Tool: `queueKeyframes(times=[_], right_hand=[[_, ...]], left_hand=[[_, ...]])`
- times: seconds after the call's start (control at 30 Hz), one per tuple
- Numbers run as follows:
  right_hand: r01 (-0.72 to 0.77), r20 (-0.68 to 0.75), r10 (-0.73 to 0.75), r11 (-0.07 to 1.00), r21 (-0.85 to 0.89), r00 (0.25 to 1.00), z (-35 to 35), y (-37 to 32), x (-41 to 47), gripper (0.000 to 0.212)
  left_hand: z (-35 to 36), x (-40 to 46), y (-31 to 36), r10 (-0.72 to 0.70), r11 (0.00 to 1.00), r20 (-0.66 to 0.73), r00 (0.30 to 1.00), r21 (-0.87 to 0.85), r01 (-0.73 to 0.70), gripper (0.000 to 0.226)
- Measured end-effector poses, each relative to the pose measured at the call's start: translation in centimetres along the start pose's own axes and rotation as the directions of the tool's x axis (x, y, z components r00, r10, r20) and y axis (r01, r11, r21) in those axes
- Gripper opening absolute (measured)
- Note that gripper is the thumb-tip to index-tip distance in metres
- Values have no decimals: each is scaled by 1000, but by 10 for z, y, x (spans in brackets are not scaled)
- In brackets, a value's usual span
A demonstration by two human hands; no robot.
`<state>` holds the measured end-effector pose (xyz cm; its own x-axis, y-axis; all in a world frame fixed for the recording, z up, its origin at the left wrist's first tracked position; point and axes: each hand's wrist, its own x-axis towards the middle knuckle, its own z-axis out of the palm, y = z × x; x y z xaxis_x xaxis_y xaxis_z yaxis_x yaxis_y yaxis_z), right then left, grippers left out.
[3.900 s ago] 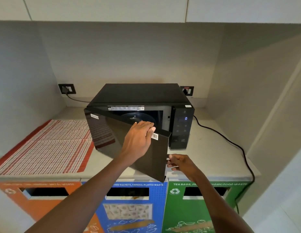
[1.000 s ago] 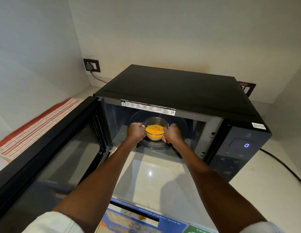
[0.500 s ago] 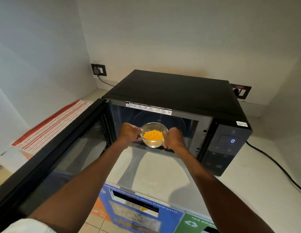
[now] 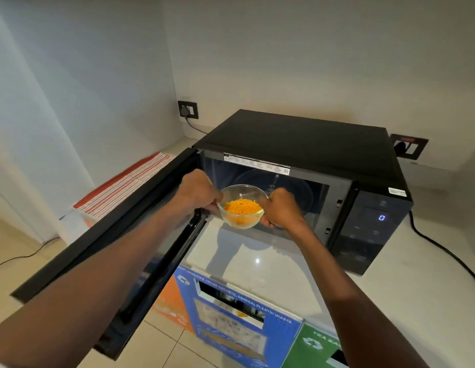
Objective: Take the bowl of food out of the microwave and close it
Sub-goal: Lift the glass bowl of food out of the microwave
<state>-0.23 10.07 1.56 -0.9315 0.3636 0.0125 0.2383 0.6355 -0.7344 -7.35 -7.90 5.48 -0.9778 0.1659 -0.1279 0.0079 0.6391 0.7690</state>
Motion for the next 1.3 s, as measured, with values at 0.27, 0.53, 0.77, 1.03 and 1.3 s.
queueKeyframes(times=[0.27, 0.53, 0.77, 1.03, 1.3], right_hand=[[90, 49, -93, 994, 64, 994, -33, -65, -24, 39], [150, 71, -156, 985, 86, 985, -40, -126, -26, 38], [140, 109, -147, 988, 68, 983, -13, -185, -23, 37], [66, 104, -66, 998, 10, 992, 55, -253, -2, 28], [106, -41, -129, 929, -354, 991, 138, -309, 29, 5]], left_hand=[[-68, -41, 37, -36, 999, 31, 999, -34, 37, 19], [-127, -45, 40, 27, 998, -16, 1000, -49, -28, 18], [-186, -25, 16, 78, 995, -61, 995, -54, -82, 17], [-248, 24, -40, 115, 992, -51, 992, -49, -117, 18], [-288, 81, -102, 153, 987, -147, 977, -21, -158, 18]])
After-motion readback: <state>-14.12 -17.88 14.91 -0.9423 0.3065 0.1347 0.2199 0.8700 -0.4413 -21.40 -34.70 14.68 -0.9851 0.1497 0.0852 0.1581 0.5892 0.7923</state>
